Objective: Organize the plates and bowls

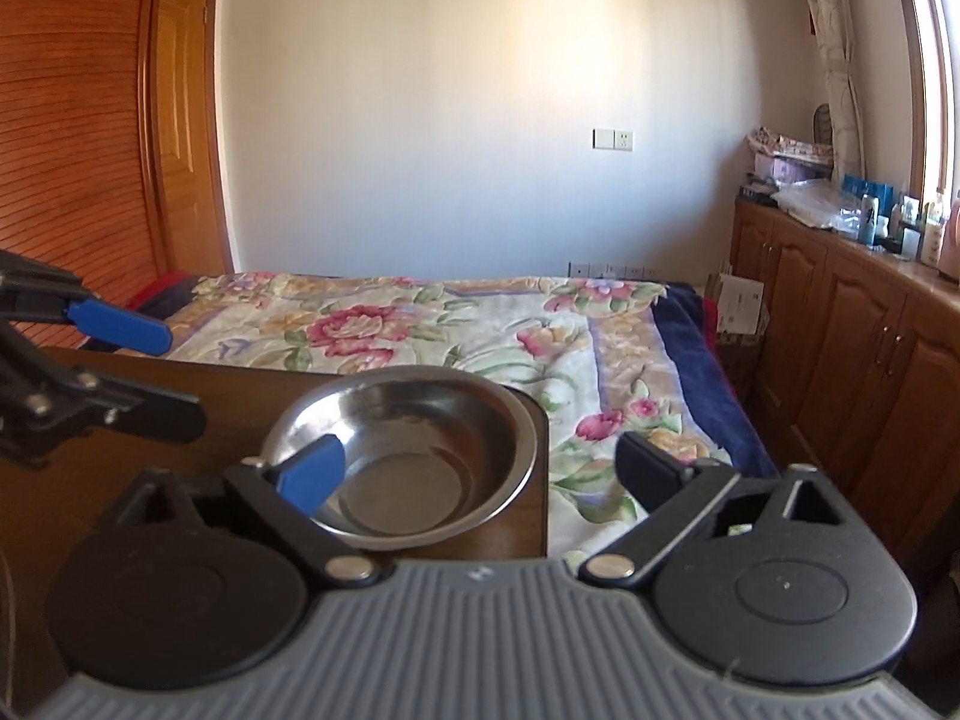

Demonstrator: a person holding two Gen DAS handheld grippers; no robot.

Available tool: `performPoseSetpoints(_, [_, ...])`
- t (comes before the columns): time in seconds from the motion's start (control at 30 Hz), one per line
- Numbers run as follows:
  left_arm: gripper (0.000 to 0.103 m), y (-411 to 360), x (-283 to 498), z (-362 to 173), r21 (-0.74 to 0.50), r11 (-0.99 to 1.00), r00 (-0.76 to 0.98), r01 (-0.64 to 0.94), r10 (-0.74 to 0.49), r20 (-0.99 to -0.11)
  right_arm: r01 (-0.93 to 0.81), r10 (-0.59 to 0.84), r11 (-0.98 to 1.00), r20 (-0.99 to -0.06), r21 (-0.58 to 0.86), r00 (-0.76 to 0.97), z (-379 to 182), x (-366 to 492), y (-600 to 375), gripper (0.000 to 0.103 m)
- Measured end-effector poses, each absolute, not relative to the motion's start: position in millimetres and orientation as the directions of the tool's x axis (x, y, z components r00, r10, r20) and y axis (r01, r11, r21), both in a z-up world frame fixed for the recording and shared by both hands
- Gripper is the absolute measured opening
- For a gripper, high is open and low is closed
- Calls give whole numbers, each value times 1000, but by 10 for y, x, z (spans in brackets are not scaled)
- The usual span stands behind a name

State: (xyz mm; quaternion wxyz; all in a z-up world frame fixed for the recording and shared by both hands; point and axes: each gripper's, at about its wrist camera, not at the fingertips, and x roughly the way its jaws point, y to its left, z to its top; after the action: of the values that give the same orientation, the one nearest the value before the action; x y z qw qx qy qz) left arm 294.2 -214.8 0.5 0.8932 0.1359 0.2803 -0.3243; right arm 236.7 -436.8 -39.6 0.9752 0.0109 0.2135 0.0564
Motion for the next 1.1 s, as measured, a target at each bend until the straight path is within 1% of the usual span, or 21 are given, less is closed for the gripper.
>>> performPoseSetpoints(0.03, [78,-2162,2976,-10,54,752,629,656,-507,-589,-106,115,993,-422,47,899,-403,2393,-4373,91])
performPoseSetpoints(0.1, [77,-2191,3046,-39,27,752,614,659,-517,-597,-102,116,993,-430,54,895,-419,2420,-4409,91])
performPoseSetpoints(0.17, [73,-2234,3114,-67,15,748,600,663,-520,-607,-102,120,993,-440,65,890,-441,2449,-4430,89])
performPoseSetpoints(0.2, [72,-2260,3140,-83,18,747,599,665,-519,-610,-102,125,992,-445,76,887,-454,2455,-4447,86])
performPoseSetpoints(0.23, [70,-2283,3165,-101,22,746,599,666,-516,-613,-101,131,991,-450,89,883,-466,2454,-4463,81])
performPoseSetpoints(0.27, [69,-2303,3187,-125,23,746,597,665,-513,-616,-102,136,990,-455,101,880,-475,2472,-4473,79])
performPoseSetpoints(0.37, [61,-2376,3296,-204,30,749,589,662,-495,-639,-114,167,984,-470,140,866,-513,2487,-4505,68])
performPoseSetpoints(0.4, [57,-2395,3327,-234,35,751,588,660,-486,-646,-115,171,983,-475,146,863,-524,2485,-4508,66])
performPoseSetpoints(0.5, [51,-2417,3428,-294,17,752,565,659,-481,-670,-115,189,977,-484,178,855,-544,2497,-4518,61])
performPoseSetpoints(0.57, [50,-2412,3485,-296,-4,756,557,655,-486,-674,-118,208,971,-490,208,846,-554,2505,-4524,54])
performPoseSetpoints(0.6, [48,-2419,3511,-302,-8,757,551,653,-482,-681,-118,213,969,-493,217,843,-557,2510,-4523,52])
performPoseSetpoints(0.7, [42,-2444,3567,-331,-14,756,532,654,-473,-702,-113,216,967,-500,228,838,-557,2540,-4513,45])
performPoseSetpoints(0.87, [32,-2455,3626,-364,-42,755,501,655,-474,-724,-104,235,956,-502,275,833,-567,2574,-4542,30])
performPoseSetpoints(0.9, [25,-2457,3633,-368,-50,754,492,655,-476,-729,-100,235,955,-502,280,832,-565,2577,-4538,29])
performPoseSetpoints(0.93, [20,-2463,3631,-369,-56,751,485,657,-479,-732,-101,237,954,-501,283,832,-564,2585,-4546,25])
performPoseSetpoints(0.97, [20,-2465,3624,-371,-55,751,484,658,-478,-733,-102,239,953,-502,286,831,-561,2592,-4536,22])
performPoseSetpoints(1.1, [17,-2451,3540,-317,-29,755,517,655,-476,-712,-86,198,969,-513,233,835,-552,2590,-4458,20])
